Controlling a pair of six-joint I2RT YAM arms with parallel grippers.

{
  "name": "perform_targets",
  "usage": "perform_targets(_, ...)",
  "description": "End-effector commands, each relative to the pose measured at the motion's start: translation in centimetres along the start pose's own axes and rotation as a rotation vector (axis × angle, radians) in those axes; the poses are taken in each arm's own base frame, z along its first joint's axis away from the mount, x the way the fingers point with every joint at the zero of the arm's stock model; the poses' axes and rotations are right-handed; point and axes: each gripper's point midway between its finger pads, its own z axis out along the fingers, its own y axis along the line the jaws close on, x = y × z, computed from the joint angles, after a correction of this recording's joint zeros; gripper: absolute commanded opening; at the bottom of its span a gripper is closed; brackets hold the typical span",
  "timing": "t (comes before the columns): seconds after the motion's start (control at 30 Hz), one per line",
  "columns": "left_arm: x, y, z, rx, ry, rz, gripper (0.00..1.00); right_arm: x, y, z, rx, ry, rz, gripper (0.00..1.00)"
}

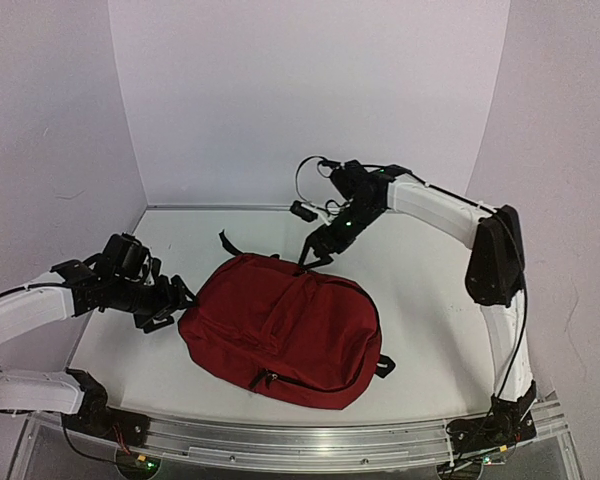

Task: Pack the student bag
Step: Adjust the student bag at the center of the board.

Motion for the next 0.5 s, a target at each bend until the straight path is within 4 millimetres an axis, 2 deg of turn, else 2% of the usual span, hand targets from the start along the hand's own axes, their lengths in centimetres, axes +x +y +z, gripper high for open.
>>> perform_targets(0.0,1.3,0.0,-0.6,0.054,-0.01,-0.082,0.8,-3.4,-0.5,2.1,-0.001,-0.054,0.006,0.94)
perform_targets(0.13,2.7,0.0,0.5,0.083,0.025,-0.092,0.77,-2.0,-0.7,5.2,-0.084,-0.017,0.051,0.92)
perform_targets(0.23,2.3,-0.8,1.6,0.106,0.024,-0.084,0.75,-0.3,-0.5,6.2,-0.122,0.019,0.069,0.89)
perform_targets(0.37,0.0,-3.1,3.9,0.146,-0.006,-0.064,0.72,1.9,-0.1,5.5,-0.127,0.057,0.077,0.88)
perform_targets(0.43,-2.3,-5.5,4.9,0.195,-0.02,-0.044,0.71,2.6,-0.6,3.9,-0.097,0.058,0.072,0.89)
perform_targets(0.47,-3.3,-5.8,6.3,0.185,-0.013,-0.033,0.7,3.6,-0.9,3.5,-0.089,0.07,0.084,0.89)
